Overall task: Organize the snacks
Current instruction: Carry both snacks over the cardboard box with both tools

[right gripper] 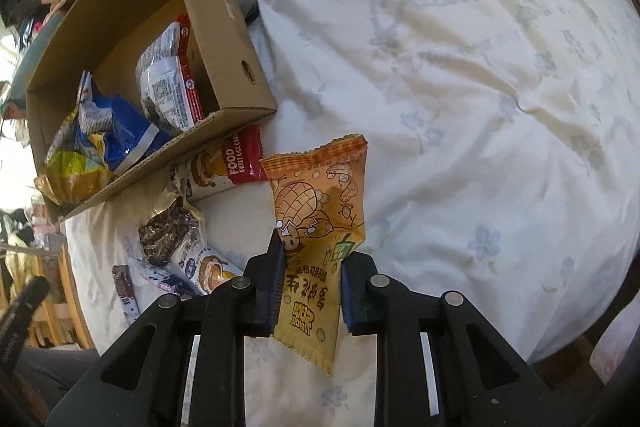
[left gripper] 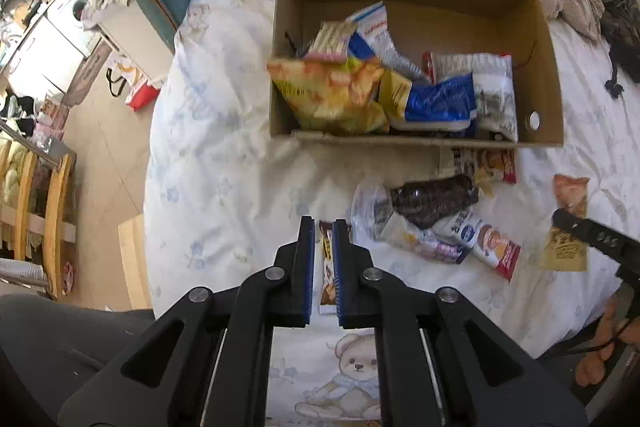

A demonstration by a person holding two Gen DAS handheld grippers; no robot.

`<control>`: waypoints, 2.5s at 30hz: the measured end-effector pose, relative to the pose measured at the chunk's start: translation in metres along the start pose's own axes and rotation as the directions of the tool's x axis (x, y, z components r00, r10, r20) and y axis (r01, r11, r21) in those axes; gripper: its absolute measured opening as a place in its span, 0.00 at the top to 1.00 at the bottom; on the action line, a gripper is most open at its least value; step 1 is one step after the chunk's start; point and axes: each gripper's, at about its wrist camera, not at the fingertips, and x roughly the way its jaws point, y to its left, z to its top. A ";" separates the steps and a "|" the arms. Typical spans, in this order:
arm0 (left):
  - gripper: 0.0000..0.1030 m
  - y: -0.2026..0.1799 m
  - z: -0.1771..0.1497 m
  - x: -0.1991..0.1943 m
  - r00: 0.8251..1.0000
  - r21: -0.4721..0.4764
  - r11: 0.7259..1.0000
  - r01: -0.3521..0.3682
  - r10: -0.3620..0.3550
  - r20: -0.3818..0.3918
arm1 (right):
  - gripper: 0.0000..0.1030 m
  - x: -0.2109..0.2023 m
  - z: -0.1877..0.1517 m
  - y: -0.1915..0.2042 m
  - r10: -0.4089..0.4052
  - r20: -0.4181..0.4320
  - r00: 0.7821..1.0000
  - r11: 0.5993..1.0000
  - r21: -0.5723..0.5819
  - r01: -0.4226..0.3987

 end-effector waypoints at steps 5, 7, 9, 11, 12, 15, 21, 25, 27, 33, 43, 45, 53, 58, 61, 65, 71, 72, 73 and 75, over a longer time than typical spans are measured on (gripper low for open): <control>0.57 -0.005 -0.020 0.052 0.977 -0.030 0.997 0.072 -0.077 -0.200 | 0.76 -0.017 -0.004 -0.009 0.040 0.031 0.999 0.998 0.042 -0.042; 0.31 -0.009 -0.031 0.076 0.967 -0.027 0.999 0.043 -0.048 -0.252 | 0.76 -0.021 -0.007 -0.002 0.038 0.044 0.998 0.998 0.039 -0.039; 0.31 -0.014 -0.038 0.088 0.975 -0.004 1.000 0.019 -0.019 -0.223 | 0.76 -0.027 -0.009 -0.003 0.041 0.054 0.998 0.998 0.045 -0.043; 0.31 -0.022 -0.041 0.104 0.972 0.035 0.999 0.006 0.002 -0.235 | 0.76 -0.026 -0.011 -0.002 0.038 0.057 0.998 0.998 0.044 -0.040; 0.32 -0.024 -0.042 0.110 0.968 0.037 0.999 0.007 0.002 -0.249 | 0.76 -0.029 -0.012 -0.003 0.036 0.059 0.998 0.998 0.045 -0.039; 0.42 -0.027 -0.041 0.110 0.976 0.024 1.000 0.010 -0.004 -0.220 | 0.76 -0.029 -0.011 -0.003 0.026 0.072 0.997 0.999 0.045 -0.030; 0.86 -0.041 -0.040 0.097 0.979 0.093 0.995 0.044 -0.024 -0.203 | 0.76 -0.036 -0.010 -0.006 0.024 0.095 0.995 0.998 0.063 -0.030; 0.87 -0.030 -0.033 0.074 0.980 0.043 0.994 0.103 -0.094 -0.177 | 0.76 -0.043 -0.007 -0.015 0.114 0.111 0.987 0.985 0.113 -0.127; 0.87 -0.024 -0.030 0.053 0.983 0.031 0.991 0.129 -0.124 -0.136 | 0.76 -0.053 -0.005 -0.020 0.156 0.142 0.978 0.973 0.147 -0.177; 0.87 0.002 -0.011 -0.026 0.969 0.035 0.973 0.229 -0.231 0.089 | 0.76 -0.089 0.003 -0.022 0.258 0.284 0.923 0.940 0.148 -0.309; 0.86 0.022 0.076 -0.050 0.939 0.009 0.962 0.274 -0.270 0.213 | 0.76 -0.099 0.047 0.041 0.285 0.336 0.898 0.954 -0.008 -0.300; 0.86 0.018 0.089 -0.046 0.941 0.008 0.962 0.273 -0.269 0.206 | 0.76 -0.093 0.058 0.054 0.289 0.331 0.898 0.955 -0.035 -0.294; 0.86 0.008 0.131 -0.014 0.953 0.065 0.973 0.221 -0.230 0.195 | 0.76 -0.058 0.097 0.094 0.264 0.279 0.923 0.963 -0.131 -0.236; 0.86 0.007 0.146 0.009 0.952 0.082 0.977 0.198 -0.211 0.220 | 0.76 -0.032 0.110 0.104 0.252 0.238 0.938 0.965 -0.137 -0.224; 0.86 0.011 0.152 0.023 0.953 0.051 0.973 0.227 -0.232 0.194 | 0.76 -0.022 0.114 0.110 0.247 0.226 0.942 0.965 -0.147 -0.218; 0.86 0.010 0.157 0.032 0.955 0.056 0.971 0.231 -0.238 0.175 | 0.76 -0.009 0.117 0.117 0.235 0.209 0.949 0.965 -0.163 -0.203; 0.85 0.003 0.153 0.032 0.956 0.125 0.977 0.171 -0.195 0.219 | 0.76 0.001 0.117 0.121 0.237 0.182 0.954 0.963 -0.170 -0.207; 0.85 0.004 0.153 0.032 0.956 0.126 0.978 0.168 -0.193 0.220 | 0.76 0.002 0.116 0.121 0.241 0.178 0.954 0.963 -0.170 -0.212; 0.85 0.004 0.152 0.033 0.956 0.123 0.978 0.167 -0.191 0.222 | 0.76 0.002 0.116 0.122 0.241 0.176 0.954 0.963 -0.169 -0.212; 0.85 0.004 0.152 0.036 0.958 0.123 0.978 0.168 -0.192 0.213 | 0.76 0.001 0.116 0.123 0.232 0.181 0.956 0.964 -0.175 -0.201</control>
